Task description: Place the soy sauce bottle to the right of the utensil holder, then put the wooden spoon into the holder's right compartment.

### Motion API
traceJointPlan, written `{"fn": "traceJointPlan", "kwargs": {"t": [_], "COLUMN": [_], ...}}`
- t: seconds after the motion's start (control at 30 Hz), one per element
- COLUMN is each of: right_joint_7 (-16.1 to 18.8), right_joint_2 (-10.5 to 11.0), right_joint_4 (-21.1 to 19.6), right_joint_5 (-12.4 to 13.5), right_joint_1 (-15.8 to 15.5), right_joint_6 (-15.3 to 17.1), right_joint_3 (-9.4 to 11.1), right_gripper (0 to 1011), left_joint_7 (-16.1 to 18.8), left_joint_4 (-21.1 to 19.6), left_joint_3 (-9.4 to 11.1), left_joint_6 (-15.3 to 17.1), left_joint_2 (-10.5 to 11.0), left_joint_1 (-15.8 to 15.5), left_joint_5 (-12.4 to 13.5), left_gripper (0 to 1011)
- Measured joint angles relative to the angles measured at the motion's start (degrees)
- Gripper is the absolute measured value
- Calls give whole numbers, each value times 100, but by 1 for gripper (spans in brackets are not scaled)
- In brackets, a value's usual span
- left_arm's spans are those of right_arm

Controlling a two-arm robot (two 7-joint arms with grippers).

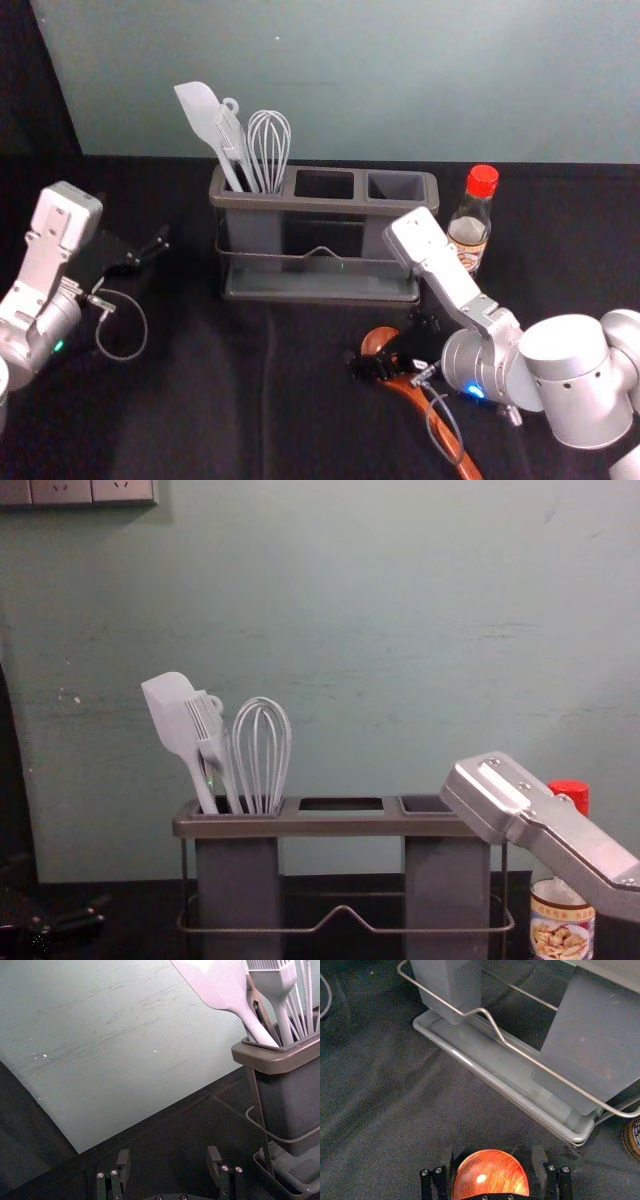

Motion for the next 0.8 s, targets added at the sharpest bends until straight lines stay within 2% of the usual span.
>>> {"fn": "traceJointPlan", "kwargs": {"t": [0.5,0.6,0.8], "right_joint_7": [6,5,3], "right_joint_2": [1,2,5], "right_joint_4": [-1,-3,-8], "right_joint_5": [1,3,7], "right_joint_1": [-5,-5,-5], "right_joint_6": [0,2,6], "right_joint_3": [7,5,3], "right_gripper": [997,967,792], "left_joint_7": [0,0,0], "left_joint_4": [0,0,0], "left_joint_3": [0,0,0], "left_joint_6": [0,0,0], "left_joint_2": [0,0,0], "left_joint_1": [0,0,0], "left_joint_5": [0,0,0], "left_gripper": [1005,1005,1005]}}
